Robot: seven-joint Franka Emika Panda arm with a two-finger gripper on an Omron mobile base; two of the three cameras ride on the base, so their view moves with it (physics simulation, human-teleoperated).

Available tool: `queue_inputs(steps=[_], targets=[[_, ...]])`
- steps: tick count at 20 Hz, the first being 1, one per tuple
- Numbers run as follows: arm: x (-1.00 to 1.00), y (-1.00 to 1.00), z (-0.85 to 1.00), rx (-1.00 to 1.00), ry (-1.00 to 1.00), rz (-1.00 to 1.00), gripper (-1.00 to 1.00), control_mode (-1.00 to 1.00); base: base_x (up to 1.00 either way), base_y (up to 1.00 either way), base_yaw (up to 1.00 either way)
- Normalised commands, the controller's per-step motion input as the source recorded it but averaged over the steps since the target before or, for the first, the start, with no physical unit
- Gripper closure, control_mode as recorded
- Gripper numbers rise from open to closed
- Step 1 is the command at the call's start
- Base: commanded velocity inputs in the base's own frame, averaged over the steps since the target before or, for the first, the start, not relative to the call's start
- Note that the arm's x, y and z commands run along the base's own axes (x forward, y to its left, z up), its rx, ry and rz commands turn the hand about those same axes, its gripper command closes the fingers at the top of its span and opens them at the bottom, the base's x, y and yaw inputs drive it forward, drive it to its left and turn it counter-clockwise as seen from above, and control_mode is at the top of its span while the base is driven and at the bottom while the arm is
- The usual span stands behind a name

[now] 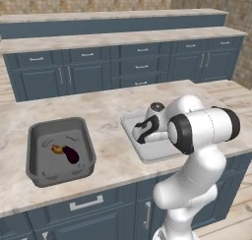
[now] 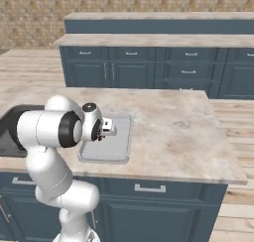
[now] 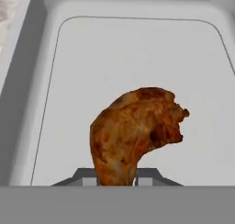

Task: Place one eggplant and one chicken drumstick in each tupperware on the nearby counter, to pack two identical lunches.

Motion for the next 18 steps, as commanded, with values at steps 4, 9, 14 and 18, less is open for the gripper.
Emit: queue_inputs(steps=[4, 9, 14, 18], targets=[[0.14, 0.00, -0.24, 0.00, 0.00, 0.00, 1.00, -1.00, 0.00, 0.00, 0.00], [0.04, 0.00, -0.01, 0.00, 0.00, 0.00, -1.00, -1.00, 0.00, 0.00, 0.00], [-0.04, -0.10, 0.33, 0.00, 0.00, 0.00, -1.00, -1.00, 0.00, 0.00, 0.00], [-0.12, -0.27, 0.58, 0.00, 0.00, 0.00, -1.00, -1.00, 0.00, 0.00, 0.00]])
